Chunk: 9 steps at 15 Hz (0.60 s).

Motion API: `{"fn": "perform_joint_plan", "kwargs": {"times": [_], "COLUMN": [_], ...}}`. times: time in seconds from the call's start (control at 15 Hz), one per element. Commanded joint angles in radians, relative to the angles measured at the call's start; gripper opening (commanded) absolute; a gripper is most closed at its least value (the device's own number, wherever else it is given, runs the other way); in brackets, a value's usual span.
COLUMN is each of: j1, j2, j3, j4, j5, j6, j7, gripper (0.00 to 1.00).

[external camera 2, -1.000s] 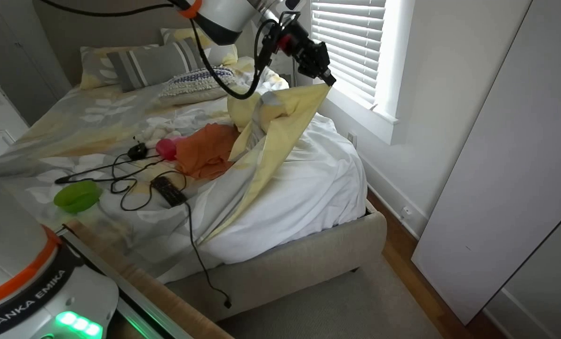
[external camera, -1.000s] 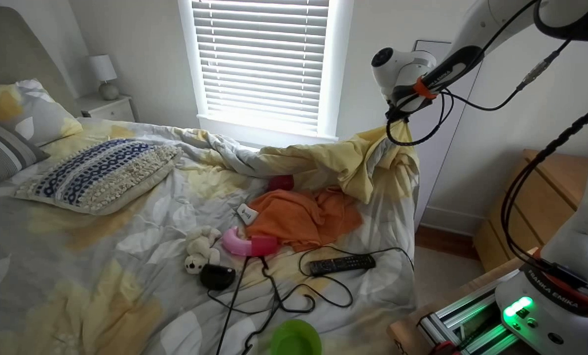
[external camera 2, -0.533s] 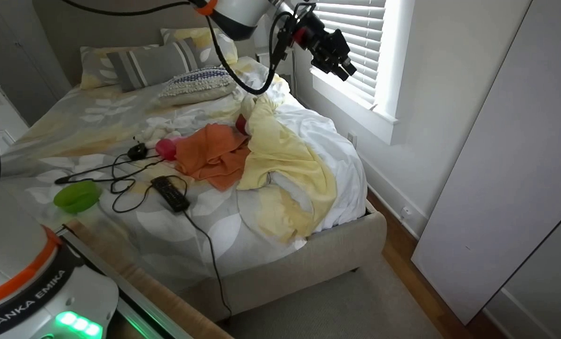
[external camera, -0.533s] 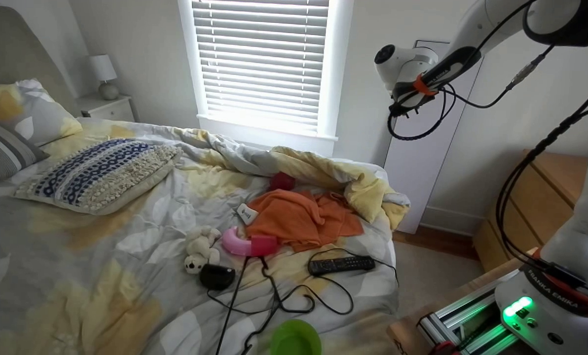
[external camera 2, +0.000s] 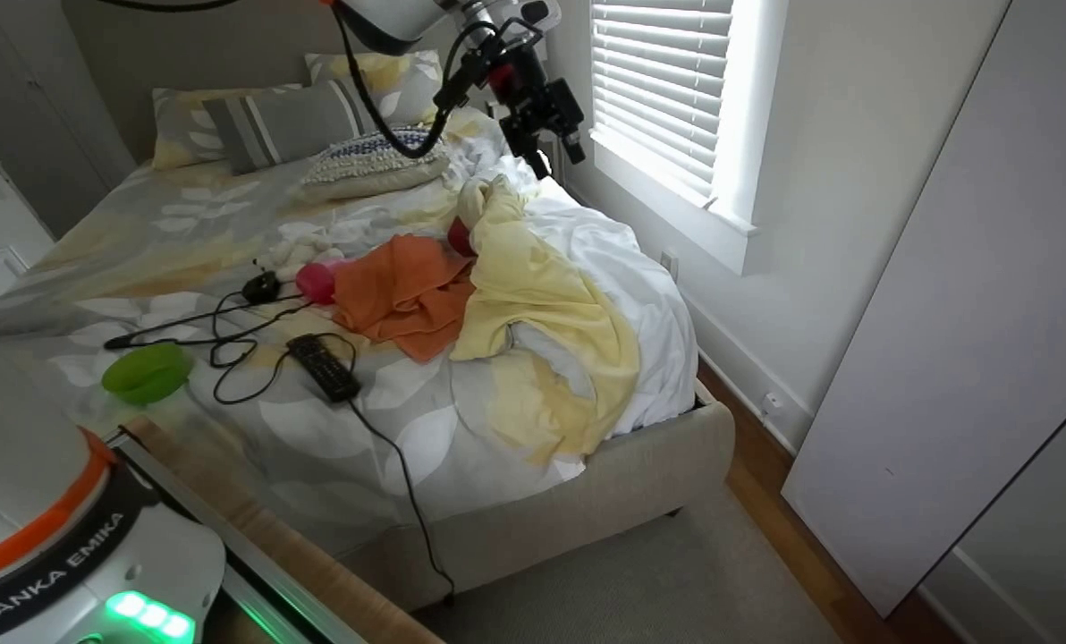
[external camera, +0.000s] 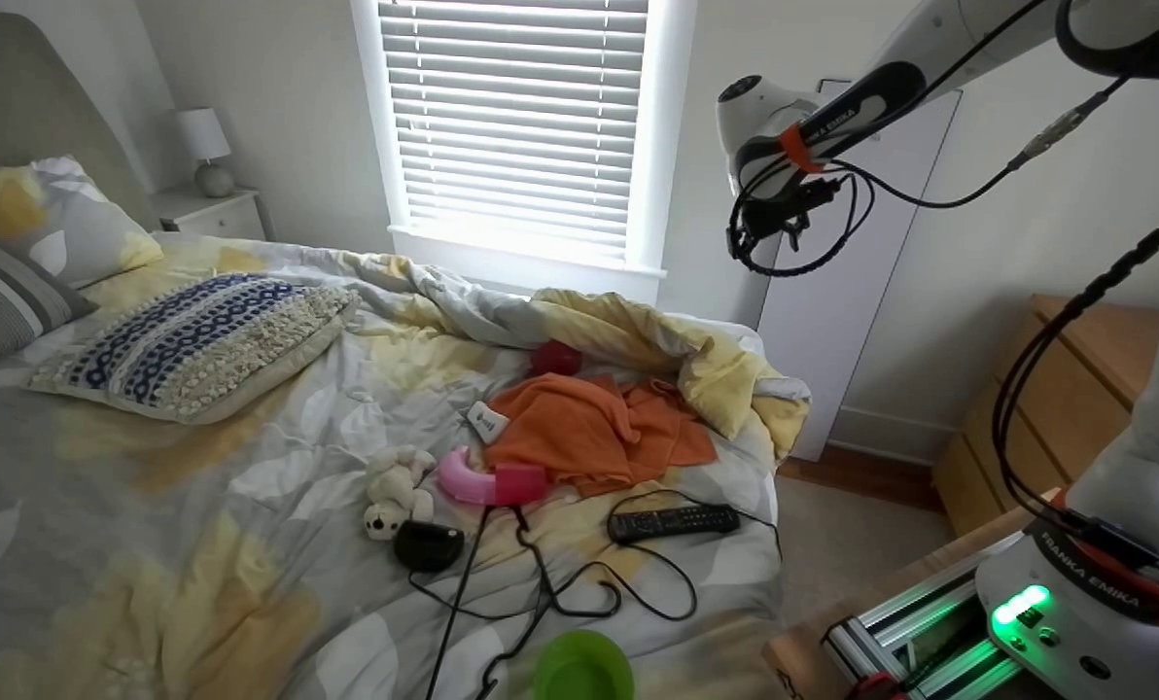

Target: Spread the blanket over the corner of the bed

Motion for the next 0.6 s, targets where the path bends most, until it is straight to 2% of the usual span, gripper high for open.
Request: {"fn": "perform_joint_plan", "kwargs": {"times": [0.0, 0.2, 0.27, 0.53], "j1": [0.014, 0.019, 0.042, 0.042], "j2": [-0.074, -0.115, -0.059, -0.091], "j3": [0.036, 0.071, 0.033, 0.051], "j4": [-0.127, -0.217, -0.13, -0.181], "j5": [0.168, 0.296, 0.23, 0.273], "j6": [0.015, 0.061, 0.019, 0.033], "j7": [-0.137, -0.261, -0.191, -0.238], "gripper": [1.0, 1.0, 1.0, 1.0]}}
